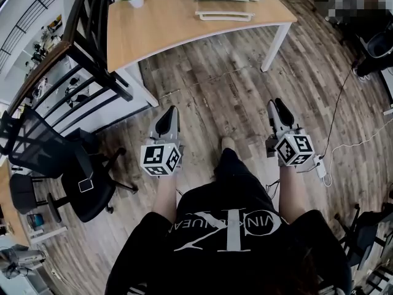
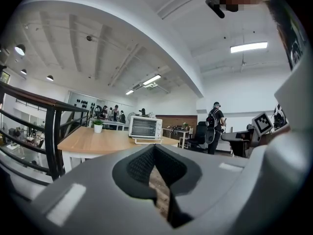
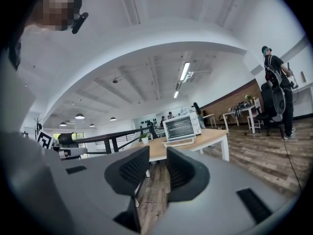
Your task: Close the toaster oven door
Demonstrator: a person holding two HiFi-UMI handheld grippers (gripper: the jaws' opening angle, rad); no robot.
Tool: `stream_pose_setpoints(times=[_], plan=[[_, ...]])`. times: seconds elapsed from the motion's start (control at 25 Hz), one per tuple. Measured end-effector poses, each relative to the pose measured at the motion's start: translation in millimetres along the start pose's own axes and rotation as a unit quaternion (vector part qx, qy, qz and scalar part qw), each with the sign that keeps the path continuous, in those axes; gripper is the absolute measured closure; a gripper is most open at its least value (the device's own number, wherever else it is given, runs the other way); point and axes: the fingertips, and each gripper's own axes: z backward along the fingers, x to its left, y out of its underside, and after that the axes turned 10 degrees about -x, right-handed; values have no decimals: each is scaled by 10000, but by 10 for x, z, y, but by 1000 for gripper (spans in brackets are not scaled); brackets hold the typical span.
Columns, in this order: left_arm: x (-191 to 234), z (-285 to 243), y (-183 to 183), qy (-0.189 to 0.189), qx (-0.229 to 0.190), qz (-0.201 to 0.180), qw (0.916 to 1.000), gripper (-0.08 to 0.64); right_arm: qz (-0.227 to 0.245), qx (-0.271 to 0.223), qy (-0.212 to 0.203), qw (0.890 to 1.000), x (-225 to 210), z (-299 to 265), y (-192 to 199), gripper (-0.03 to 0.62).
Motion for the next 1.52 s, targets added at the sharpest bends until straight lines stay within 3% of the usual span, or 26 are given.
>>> stream_pose_setpoints(times=[0.96,1.52], plan=[[465,-1881,127,-273,63,-23,9996,549,-313,250,-55,9992,-1208,-1581,159,520],[465,-2378,229,-365,111,-104,9992,549,-444,326,-248,9982,-1572,-1980,276,520]])
